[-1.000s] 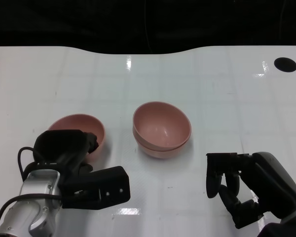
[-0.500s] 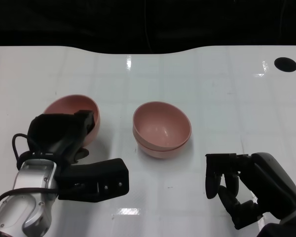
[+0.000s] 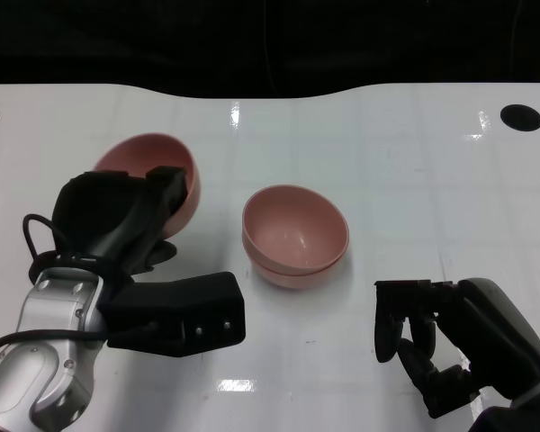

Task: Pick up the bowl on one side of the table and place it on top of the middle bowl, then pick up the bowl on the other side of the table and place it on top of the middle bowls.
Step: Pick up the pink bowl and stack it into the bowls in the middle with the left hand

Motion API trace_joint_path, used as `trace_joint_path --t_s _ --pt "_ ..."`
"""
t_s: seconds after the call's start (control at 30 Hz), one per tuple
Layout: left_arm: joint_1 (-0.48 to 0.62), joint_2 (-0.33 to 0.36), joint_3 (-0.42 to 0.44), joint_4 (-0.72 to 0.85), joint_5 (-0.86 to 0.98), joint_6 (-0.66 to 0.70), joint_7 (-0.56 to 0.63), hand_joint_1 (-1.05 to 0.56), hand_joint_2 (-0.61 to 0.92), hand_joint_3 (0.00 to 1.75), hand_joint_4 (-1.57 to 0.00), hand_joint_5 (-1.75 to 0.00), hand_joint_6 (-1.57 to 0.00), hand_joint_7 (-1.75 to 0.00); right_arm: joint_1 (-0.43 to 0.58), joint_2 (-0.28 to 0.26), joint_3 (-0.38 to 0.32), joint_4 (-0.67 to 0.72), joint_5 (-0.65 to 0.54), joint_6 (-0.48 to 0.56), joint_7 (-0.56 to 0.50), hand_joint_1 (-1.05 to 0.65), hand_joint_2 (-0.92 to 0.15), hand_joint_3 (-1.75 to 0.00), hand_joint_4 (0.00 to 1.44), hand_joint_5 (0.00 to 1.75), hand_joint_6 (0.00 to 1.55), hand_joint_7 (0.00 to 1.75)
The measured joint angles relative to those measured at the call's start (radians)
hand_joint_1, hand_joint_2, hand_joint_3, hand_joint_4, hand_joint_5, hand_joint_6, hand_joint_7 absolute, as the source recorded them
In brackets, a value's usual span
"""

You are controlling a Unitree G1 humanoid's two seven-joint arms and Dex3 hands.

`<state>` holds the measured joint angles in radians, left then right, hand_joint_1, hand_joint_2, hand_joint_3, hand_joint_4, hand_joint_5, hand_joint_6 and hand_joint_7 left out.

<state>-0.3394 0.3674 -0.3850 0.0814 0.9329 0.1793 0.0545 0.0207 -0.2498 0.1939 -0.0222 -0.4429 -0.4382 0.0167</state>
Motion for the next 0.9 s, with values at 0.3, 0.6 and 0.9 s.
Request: trace_joint_path --t_s 0.3,0.6,0.9 --pt "-0.066 -0.040 -0.009 -0.006 0.000 -0.107 0.038 -0.26 0.52 0.98 -0.93 -1.75 -0.76 -1.46 0.003 -0.002 0.001 0.000 0.000 -0.010 -0.002 -0.04 -0.10 -1.71 0.97 1.75 0.85 1.56" --pt "-0.116 -0.054 -0.025 0.041 -0.087 -0.261 0.009 -0.28 0.55 0.89 -0.91 -1.75 -0.87 -1.20 0.007 -0.002 0.003 0.000 0.000 -0.009 -0.002 -0.05 -0.10 -1.70 0.96 1.75 0.85 1.56" --pt "-0.194 -0.049 -0.073 0.112 -0.095 -0.369 -0.040 -0.29 0.70 0.63 -0.91 -1.75 -0.71 -1.65 0.008 -0.002 0.004 0.000 0.000 -0.008 -0.001 -0.06 -0.10 -1.69 0.96 1.75 0.84 1.55"
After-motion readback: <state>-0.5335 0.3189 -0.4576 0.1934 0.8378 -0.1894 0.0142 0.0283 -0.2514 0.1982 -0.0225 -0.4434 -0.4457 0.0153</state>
